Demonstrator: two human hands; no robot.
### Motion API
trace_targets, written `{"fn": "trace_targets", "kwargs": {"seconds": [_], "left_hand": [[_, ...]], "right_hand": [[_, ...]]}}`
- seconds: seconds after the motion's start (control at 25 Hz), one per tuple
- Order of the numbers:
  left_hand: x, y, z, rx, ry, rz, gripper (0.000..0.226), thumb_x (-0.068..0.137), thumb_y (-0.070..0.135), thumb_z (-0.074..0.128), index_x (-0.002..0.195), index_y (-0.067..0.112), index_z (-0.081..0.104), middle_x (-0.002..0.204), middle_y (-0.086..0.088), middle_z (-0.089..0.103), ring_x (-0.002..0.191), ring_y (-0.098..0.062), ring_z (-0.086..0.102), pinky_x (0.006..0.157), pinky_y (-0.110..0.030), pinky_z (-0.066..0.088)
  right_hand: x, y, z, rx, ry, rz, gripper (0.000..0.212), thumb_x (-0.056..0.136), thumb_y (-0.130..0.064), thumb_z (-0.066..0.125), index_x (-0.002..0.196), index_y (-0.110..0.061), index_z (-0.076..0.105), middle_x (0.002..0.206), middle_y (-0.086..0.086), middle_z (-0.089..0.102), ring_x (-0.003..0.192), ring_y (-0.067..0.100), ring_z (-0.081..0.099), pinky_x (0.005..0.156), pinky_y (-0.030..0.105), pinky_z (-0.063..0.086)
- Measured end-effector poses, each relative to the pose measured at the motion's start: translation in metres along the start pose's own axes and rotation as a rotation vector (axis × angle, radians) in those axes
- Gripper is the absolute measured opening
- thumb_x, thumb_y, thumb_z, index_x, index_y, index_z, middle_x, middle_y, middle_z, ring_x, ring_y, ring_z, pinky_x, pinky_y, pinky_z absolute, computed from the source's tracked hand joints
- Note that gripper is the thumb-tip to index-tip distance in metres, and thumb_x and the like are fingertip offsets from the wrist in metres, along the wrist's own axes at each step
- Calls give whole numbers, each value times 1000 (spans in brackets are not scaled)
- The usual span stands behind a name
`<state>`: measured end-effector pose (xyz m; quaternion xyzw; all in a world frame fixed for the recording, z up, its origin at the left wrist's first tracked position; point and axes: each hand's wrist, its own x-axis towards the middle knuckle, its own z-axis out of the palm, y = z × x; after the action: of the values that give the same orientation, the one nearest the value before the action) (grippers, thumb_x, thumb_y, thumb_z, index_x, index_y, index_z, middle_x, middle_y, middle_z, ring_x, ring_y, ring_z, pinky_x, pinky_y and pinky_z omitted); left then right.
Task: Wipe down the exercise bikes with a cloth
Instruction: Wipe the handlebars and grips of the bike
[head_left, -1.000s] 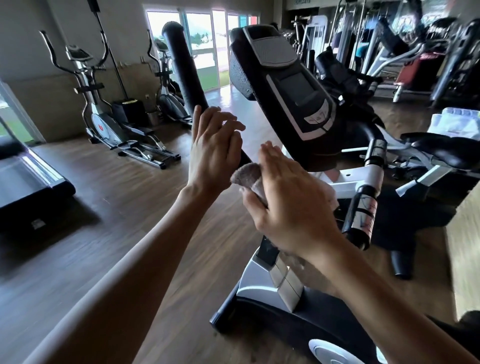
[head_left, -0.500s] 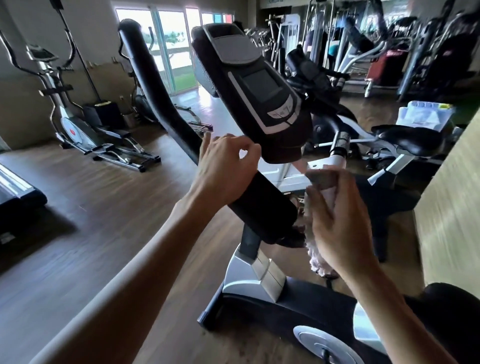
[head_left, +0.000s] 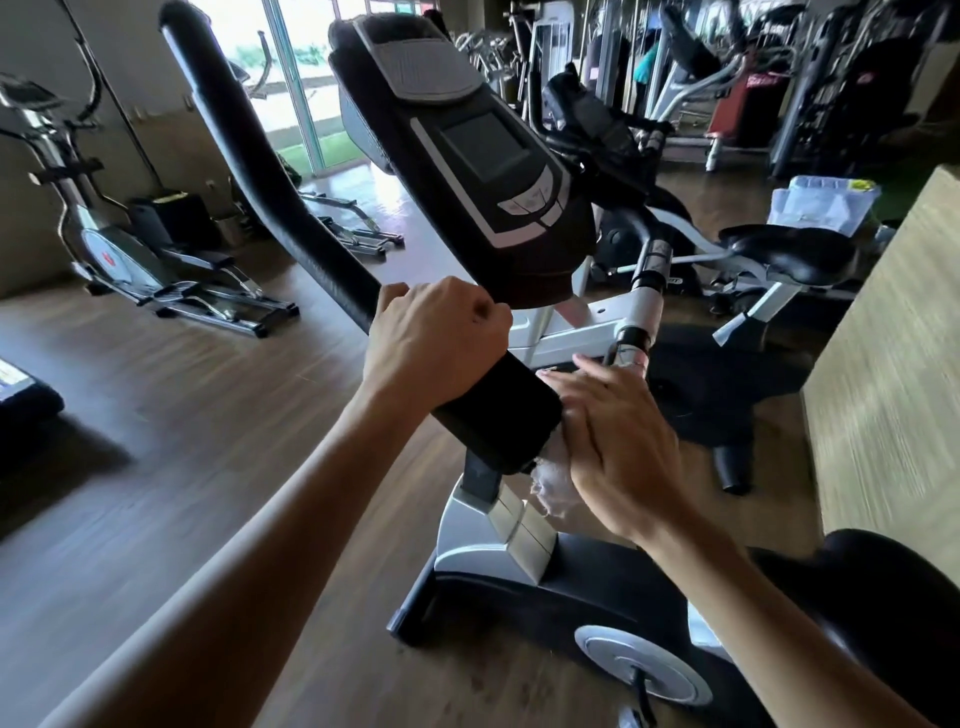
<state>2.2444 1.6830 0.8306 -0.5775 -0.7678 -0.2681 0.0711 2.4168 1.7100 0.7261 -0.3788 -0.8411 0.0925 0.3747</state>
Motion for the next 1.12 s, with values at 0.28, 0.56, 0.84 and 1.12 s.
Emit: {"fn": "trace_targets", "kwargs": {"seconds": [0.28, 0.56, 0.84, 1.12], "left_hand": [[0, -1, 2, -30, -39, -6, 33, 96, 41, 50, 86, 26, 77, 86, 1, 70, 86, -23, 57, 90, -28, 19], [-5, 0, 0, 1, -62, 11, 36, 97, 40, 50, 86, 17, 75, 84, -3, 70, 86, -24, 57, 89, -27, 17], [-11, 5, -5, 26, -75, -22, 34, 99, 40, 49, 95, 19, 75, 87, -5, 66, 85, -25, 45, 97, -29, 23], [-17, 6, -5, 61, -53, -17, 34, 99, 37, 48, 90, 18, 74, 78, -2, 59, 80, -23, 45, 106, -33, 32]], "right_hand": [[3, 12, -12, -87, -203, -214, 97, 86, -82, 39, 154, -13, 37, 140, 3, 57, 134, 15, 41, 111, 42, 36], [-19, 10, 8, -73, 20, -256, 84, 97, -70, 39, 148, -5, 45, 152, 10, 50, 145, 23, 37, 118, 50, 33], [-16, 14, 11, -47, 70, -319, 76, 99, -65, 36, 137, -2, 56, 136, 9, 61, 128, 22, 51, 109, 51, 40], [-14, 17, 5, -3, 11, -304, 79, 97, -68, 34, 139, -4, 55, 132, 5, 61, 121, 17, 49, 107, 46, 40]]}}
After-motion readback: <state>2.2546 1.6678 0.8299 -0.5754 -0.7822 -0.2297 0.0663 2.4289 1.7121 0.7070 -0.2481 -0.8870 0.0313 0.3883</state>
